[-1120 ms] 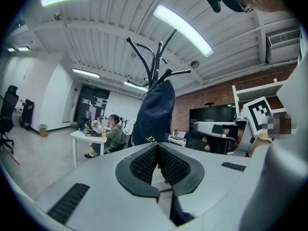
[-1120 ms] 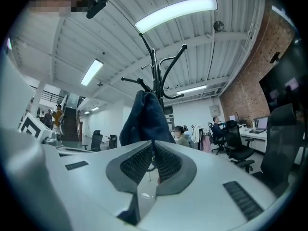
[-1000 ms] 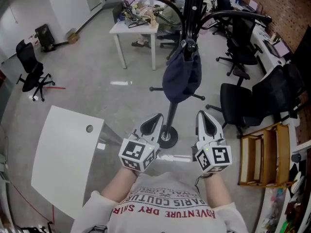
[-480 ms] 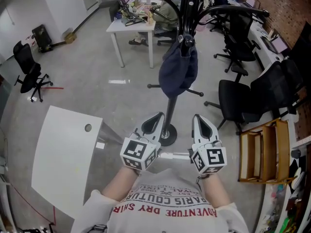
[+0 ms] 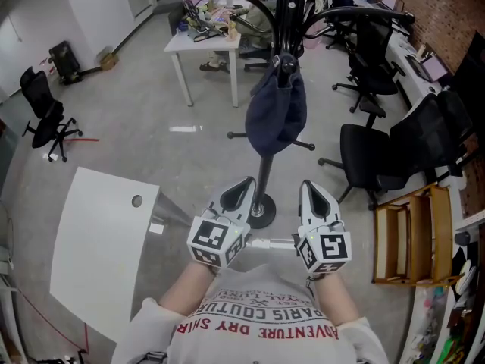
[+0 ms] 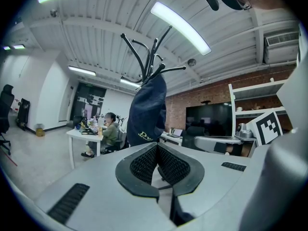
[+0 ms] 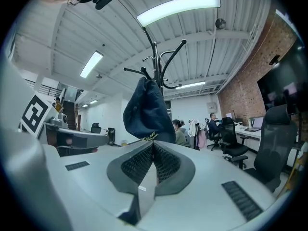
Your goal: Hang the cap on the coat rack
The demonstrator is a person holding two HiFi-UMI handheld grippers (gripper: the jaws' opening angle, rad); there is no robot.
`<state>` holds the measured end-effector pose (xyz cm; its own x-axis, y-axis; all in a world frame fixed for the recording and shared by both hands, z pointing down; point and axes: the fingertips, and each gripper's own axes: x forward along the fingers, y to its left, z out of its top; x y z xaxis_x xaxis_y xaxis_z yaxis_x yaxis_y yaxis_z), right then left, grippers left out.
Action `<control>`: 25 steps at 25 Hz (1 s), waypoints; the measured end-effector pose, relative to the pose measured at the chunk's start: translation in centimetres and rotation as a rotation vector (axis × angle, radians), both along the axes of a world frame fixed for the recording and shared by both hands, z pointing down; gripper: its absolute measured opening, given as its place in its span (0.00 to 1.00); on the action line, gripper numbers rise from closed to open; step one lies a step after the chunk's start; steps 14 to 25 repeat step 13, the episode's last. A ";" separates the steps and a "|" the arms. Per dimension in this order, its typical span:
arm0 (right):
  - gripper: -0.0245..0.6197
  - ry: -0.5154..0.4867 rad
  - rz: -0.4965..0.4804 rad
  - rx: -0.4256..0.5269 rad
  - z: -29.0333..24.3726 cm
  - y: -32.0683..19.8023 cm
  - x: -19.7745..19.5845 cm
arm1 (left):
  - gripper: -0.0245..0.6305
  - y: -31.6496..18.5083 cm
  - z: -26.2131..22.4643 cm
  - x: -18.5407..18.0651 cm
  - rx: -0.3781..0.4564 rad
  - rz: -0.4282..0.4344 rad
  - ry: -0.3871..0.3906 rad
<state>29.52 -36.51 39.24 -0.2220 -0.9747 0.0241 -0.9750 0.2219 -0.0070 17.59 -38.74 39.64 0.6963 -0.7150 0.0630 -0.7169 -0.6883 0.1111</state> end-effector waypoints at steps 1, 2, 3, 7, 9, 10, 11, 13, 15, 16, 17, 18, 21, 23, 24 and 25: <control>0.06 0.004 0.003 0.004 0.0 0.0 0.1 | 0.05 0.0 0.0 0.1 0.000 0.000 0.000; 0.06 0.005 0.006 0.005 0.0 0.0 0.2 | 0.05 0.0 0.0 0.1 0.000 0.000 0.000; 0.06 0.004 0.008 0.006 0.0 0.0 0.3 | 0.05 0.0 0.1 0.2 -0.001 0.001 -0.001; 0.06 -0.001 0.010 -0.002 0.1 0.1 0.4 | 0.05 0.1 0.2 0.2 -0.006 0.000 0.000; 0.06 -0.004 0.006 -0.011 0.3 0.1 0.4 | 0.05 0.1 0.2 0.2 -0.009 -0.003 0.001; 0.06 -0.005 0.002 -0.017 0.4 0.0 0.3 | 0.05 0.0 0.3 0.3 -0.010 -0.003 0.001; 0.06 -0.007 -0.002 -0.023 0.6 0.0 0.3 | 0.05 0.0 0.3 0.3 -0.011 -0.003 0.001; 0.06 -0.011 -0.010 -0.035 0.9 -0.1 0.2 | 0.05 0.0 0.4 0.4 -0.013 -0.003 0.000; 0.06 -0.011 -0.010 -0.035 0.9 -0.1 0.2 | 0.05 0.0 0.4 0.4 -0.013 -0.003 0.000; 0.06 -0.011 -0.010 -0.035 0.9 -0.1 0.2 | 0.05 0.0 0.4 0.4 -0.013 -0.003 0.000; 0.06 -0.011 -0.010 -0.035 0.9 -0.1 0.2 | 0.05 0.0 0.4 0.4 -0.013 -0.003 0.000; 0.06 -0.011 -0.010 -0.035 0.9 -0.1 0.2 | 0.05 0.0 0.4 0.4 -0.013 -0.003 0.000; 0.06 -0.011 -0.010 -0.035 0.9 -0.1 0.2 | 0.05 0.0 0.4 0.4 -0.013 -0.003 0.000; 0.06 -0.011 -0.010 -0.035 0.9 -0.1 0.2 | 0.05 0.0 0.4 0.4 -0.013 -0.003 0.000; 0.06 -0.011 -0.010 -0.035 0.9 -0.1 0.2 | 0.05 0.0 0.4 0.4 -0.013 -0.003 0.000; 0.06 -0.011 -0.010 -0.035 0.9 -0.1 0.2 | 0.05 0.0 0.4 0.4 -0.013 -0.003 0.000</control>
